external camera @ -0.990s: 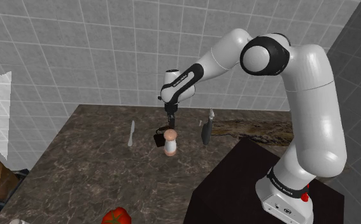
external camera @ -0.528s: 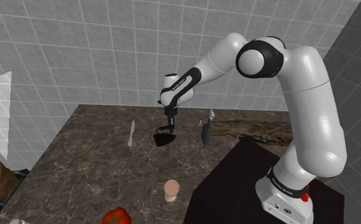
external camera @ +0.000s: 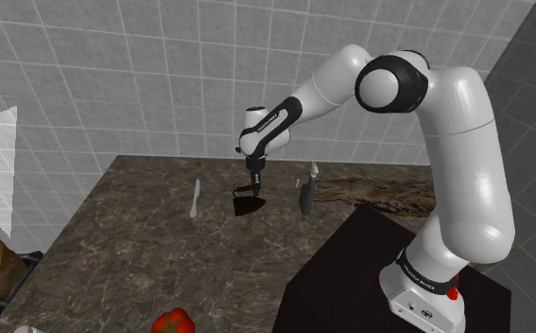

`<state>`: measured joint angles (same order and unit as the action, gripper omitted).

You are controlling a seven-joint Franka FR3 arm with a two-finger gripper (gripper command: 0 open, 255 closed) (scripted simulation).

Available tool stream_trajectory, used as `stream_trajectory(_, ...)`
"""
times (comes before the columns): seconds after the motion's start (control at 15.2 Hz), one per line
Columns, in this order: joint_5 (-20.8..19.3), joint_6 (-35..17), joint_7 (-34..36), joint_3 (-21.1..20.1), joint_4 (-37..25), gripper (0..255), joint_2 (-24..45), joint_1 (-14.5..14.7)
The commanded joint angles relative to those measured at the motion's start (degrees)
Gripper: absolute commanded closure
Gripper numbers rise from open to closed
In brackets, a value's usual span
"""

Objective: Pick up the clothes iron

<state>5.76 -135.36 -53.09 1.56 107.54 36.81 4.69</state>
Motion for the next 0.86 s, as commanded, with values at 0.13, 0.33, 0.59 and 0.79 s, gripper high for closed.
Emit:
stream_trajectory(0.13, -0.2, 2.0, 0.2, 0.1, 0.5, 255, -2.5, 0.1)
stream_trajectory(0.33, -0.3, 3.5, 0.3, 0.2, 0.8, 255, -4.3, 0.1)
stream_trajectory(0.59, -0.5, 5.7, 0.6, 0.3, 0.9, 255, -6.6, 0.2)
stream_trajectory(0.79, -0.6, 6.3, 0.6, 0.4, 0.9, 255, -7.2, 0.2)
